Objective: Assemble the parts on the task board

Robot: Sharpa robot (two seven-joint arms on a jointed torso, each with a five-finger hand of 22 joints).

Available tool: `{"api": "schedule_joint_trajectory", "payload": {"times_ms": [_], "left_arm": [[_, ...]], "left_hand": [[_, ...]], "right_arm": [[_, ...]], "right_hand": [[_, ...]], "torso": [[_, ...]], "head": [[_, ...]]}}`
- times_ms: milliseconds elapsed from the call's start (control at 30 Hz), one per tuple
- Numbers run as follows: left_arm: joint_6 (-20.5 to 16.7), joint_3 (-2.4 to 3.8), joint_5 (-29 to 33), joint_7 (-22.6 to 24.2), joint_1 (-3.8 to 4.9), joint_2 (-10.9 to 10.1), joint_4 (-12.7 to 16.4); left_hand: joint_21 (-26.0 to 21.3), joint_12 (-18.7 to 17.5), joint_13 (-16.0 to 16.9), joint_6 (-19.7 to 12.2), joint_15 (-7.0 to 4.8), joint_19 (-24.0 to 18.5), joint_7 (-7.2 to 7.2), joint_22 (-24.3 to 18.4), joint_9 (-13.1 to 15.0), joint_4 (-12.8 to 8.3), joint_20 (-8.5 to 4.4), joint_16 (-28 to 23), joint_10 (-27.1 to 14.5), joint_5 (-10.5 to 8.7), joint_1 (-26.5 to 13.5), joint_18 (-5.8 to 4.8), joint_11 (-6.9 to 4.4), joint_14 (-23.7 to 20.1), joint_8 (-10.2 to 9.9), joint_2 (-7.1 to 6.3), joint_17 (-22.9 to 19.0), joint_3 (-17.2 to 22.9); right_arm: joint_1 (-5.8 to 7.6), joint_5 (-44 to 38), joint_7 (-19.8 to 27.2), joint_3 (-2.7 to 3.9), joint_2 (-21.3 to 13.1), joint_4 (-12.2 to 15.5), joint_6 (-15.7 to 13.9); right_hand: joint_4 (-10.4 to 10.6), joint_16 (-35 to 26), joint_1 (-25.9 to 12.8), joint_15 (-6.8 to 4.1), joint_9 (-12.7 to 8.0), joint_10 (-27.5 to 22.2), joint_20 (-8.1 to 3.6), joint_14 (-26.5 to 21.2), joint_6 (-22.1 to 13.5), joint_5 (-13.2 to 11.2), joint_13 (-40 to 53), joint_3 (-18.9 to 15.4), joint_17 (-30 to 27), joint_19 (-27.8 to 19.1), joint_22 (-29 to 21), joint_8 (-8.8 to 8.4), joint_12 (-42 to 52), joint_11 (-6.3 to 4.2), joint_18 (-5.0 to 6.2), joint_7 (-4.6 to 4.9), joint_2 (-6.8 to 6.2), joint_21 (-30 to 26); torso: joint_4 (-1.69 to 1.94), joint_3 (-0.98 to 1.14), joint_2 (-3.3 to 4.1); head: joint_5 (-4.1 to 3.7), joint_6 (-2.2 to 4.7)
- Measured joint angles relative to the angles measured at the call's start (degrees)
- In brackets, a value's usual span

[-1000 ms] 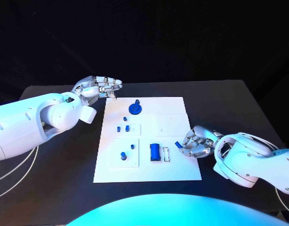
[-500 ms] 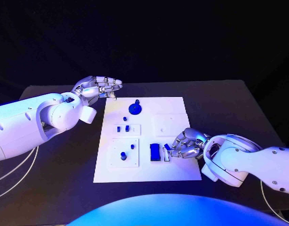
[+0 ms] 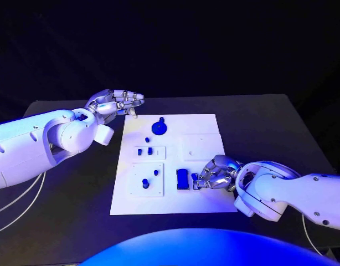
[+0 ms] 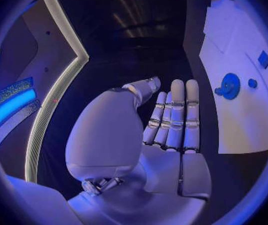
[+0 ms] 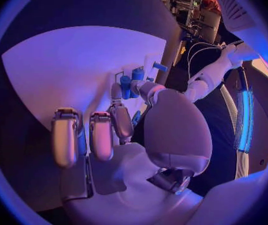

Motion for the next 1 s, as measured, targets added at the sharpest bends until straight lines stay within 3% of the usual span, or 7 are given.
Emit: {"api": "schedule_joint_trajectory", "payload": {"times_ms": [1000], "left_arm": [[0.0, 0.0, 0.0, 0.0, 0.0, -0.1, 0.0]], "left_hand": [[0.0, 0.3, 0.0, 0.0, 0.0, 0.0, 0.0, -0.1, 0.1, 0.0, 0.0, 0.0, -0.2, 0.0, 0.0, 0.0, -0.21, 0.0, 0.0, 0.0, 0.0, 0.0]], "right_arm": [[-0.09, -0.7, -1.0, -0.03, 0.4, -0.9, 1.1]], "right_hand": [[0.3, 0.2, -2.0, 0.0, -0.1, 0.2, 0.0, 0.0, 0.0, -0.8, 0.0, -0.3, 0.0, 0.0, 0.0, -0.05, 0.5, 0.17, 0.0, -0.01, 0.4, 0.4]], "torso": [[0.0, 0.0, -0.02]], "head": [[-0.1, 0.0]]}}
